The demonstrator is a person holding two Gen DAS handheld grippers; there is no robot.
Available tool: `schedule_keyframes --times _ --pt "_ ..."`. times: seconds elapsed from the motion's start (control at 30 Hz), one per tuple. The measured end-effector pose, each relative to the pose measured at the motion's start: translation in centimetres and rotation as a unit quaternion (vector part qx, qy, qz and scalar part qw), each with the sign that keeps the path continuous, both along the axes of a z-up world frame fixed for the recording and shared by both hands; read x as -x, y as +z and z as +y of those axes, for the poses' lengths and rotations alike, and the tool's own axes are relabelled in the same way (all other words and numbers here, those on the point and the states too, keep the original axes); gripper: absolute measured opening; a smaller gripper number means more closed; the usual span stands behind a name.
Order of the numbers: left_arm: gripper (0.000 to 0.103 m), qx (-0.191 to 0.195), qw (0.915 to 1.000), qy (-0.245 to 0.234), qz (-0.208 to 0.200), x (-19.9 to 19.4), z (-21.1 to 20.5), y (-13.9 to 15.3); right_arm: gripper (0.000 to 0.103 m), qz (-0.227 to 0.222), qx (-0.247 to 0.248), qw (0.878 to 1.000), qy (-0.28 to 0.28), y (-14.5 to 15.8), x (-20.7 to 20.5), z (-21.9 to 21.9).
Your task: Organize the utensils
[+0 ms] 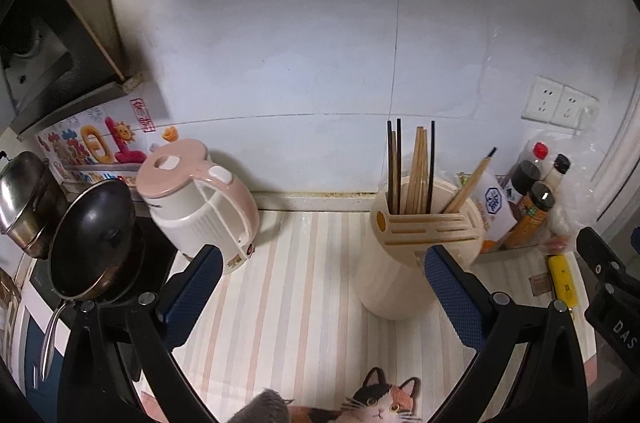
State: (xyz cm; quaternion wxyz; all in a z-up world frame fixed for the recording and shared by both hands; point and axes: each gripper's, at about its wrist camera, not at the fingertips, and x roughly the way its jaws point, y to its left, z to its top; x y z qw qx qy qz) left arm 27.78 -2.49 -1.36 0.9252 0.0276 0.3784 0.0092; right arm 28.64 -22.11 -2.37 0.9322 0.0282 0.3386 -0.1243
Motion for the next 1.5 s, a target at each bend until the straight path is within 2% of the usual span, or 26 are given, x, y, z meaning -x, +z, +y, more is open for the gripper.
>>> schedule_keyframes --times 0.3,0.37,0.73,1.07,1.5 --pt "0.103 0.014 0.9994 0.011 -0.03 7.6 0.9 2.7 0.103 -0.045 0.006 0.999 0.004 3.4 8.7 1.1" --pt "0.103 0.011 0.9996 0.019 -0.016 9.5 0.8 3.2 0.103 -0.052 0.006 0.999 0.005 3.7 10.6 1.1" --pt "0.103 -0.001 0.9991 0.027 -0.034 17.8 -0.4 5.6 0.103 -0.063 0.004 0.998 0.029 6.1 19.5 0.9" --pt "0.103 -0.003 0.9986 0.026 -0.046 21.8 -0.6 6.9 0.103 -0.065 0.006 0.997 0.038 7.6 23.6 1.1" --pt "0.103 -0.002 0.9987 0.027 -0.043 23.1 -0.1 6.7 0.103 -0.062 0.006 0.997 0.046 7.8 24.9 1.5"
